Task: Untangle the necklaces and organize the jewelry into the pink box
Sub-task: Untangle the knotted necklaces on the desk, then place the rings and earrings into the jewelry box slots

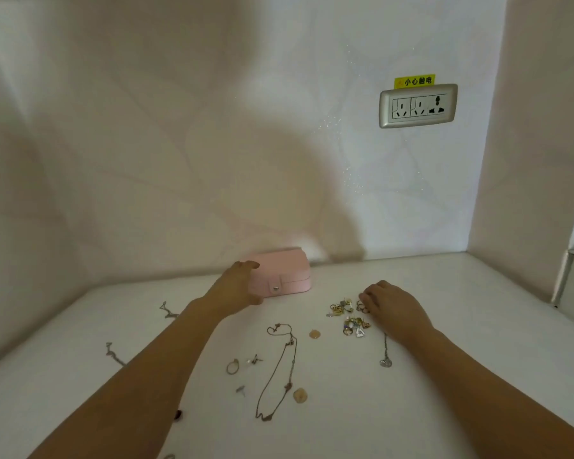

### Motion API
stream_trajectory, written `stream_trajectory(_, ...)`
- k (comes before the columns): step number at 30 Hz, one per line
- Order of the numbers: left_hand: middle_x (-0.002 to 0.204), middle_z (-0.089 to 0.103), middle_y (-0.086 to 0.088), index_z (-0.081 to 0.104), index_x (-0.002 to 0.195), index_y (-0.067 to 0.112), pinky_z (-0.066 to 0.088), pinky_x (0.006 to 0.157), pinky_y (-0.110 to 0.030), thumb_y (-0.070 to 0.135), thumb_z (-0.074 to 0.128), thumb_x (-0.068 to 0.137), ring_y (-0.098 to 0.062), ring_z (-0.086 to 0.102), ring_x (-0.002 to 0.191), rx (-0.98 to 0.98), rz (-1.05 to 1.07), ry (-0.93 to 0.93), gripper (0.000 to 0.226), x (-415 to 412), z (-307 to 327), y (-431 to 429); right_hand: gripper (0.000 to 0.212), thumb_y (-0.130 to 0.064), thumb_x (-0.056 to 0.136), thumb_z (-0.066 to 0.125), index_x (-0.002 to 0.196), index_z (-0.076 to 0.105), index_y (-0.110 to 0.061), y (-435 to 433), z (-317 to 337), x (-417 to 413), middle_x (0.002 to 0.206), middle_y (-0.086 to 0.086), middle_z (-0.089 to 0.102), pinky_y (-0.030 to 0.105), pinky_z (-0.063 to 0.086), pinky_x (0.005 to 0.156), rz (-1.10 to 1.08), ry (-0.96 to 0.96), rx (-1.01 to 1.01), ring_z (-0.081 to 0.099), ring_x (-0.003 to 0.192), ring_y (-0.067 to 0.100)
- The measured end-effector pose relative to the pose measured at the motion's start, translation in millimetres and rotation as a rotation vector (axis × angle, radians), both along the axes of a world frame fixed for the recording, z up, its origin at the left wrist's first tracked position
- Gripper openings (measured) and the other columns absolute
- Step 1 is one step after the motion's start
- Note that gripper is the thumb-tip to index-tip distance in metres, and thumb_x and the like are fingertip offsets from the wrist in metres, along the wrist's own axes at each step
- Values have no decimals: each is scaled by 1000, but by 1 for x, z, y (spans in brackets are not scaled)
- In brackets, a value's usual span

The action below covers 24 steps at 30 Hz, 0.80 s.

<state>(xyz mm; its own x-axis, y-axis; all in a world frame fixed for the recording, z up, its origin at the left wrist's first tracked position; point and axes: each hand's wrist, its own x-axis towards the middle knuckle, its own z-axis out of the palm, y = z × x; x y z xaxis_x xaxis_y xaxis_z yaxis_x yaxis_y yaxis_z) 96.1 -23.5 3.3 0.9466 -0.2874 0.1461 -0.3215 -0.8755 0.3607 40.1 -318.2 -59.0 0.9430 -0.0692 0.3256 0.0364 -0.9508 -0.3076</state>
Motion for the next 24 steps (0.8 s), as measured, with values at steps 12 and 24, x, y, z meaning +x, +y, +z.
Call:
stream_trajectory(12,154,20,-5,16,150,16,27,112,-32,38,87,61,-23,25,140,287,-62,171,117,76,13,-21,36,-32,102,35,101,65,-12,5,-3,37,97,2,59,27,37,69,-9,-92,-22,56,86,18)
stream_trajectory(24,140,29,-16,13,148,25,42,98,-41,58,82,58,-32,31,130,375,74,254,119,70,16,-38,33,-26,101,36,102,65,-8,3,-4,34,94,4,59,29,41,70,4,-67,33,56,80,19)
